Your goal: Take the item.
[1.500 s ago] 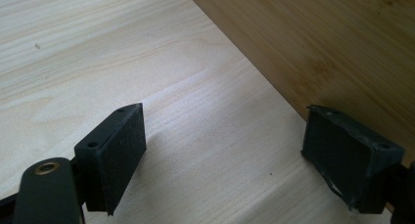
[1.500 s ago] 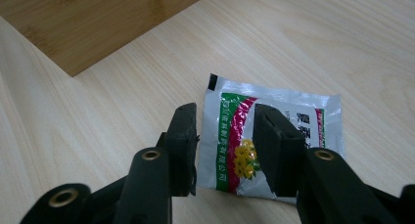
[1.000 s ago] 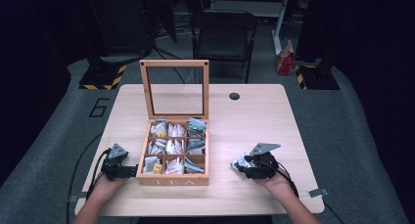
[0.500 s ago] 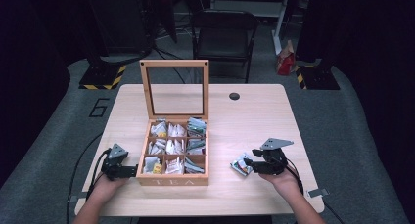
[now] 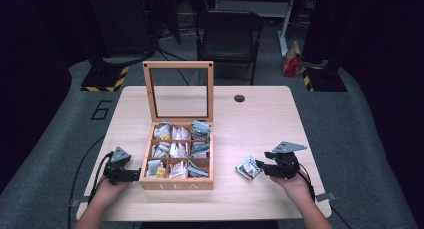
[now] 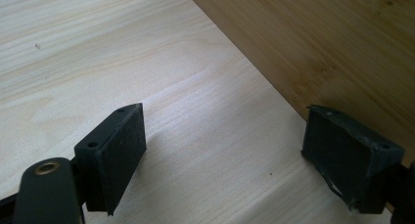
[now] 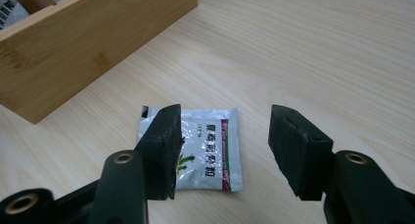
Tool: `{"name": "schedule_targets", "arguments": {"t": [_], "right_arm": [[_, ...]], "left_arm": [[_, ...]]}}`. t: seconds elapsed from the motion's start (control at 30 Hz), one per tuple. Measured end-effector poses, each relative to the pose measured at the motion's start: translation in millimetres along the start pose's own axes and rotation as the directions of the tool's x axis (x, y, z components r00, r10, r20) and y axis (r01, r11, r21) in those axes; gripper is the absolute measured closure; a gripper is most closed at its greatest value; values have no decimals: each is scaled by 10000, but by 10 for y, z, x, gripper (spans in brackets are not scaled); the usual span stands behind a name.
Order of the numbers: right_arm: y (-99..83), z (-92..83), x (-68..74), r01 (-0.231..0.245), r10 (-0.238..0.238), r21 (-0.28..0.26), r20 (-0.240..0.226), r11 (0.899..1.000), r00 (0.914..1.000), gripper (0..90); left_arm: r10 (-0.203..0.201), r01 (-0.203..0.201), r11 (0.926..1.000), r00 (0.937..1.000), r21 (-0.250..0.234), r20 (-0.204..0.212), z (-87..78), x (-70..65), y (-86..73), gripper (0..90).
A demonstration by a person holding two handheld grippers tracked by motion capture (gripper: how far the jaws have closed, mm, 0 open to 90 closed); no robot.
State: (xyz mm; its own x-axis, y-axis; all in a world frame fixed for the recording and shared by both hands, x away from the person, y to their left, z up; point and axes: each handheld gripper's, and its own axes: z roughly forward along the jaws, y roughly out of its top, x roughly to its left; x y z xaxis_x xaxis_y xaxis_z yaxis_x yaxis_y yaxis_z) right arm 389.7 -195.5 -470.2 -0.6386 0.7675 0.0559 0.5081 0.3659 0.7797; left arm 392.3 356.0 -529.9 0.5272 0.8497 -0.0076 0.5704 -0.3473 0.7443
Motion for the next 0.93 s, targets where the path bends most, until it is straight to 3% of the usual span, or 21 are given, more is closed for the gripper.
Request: {"name": "schedule_targets", "arguments": {"t": [0.47, 0.8, 0.93], "right_arm": [[-127, 4, -82, -554, 551, 104, 286, 9984, 9981, 494], [-127, 64, -16, -111, 97, 318, 417, 9994, 9991, 531], [-123, 81, 13, -117, 105, 309, 401, 9995, 9991, 500]], "left_arm": [[-2, 2, 10000, 10000, 0, 4, 0, 0, 0, 158], [-4, 4, 10000, 10000, 0, 1, 0, 0, 0, 158], [1, -1, 10000, 10000, 1, 3, 0, 0, 0, 158]]}}
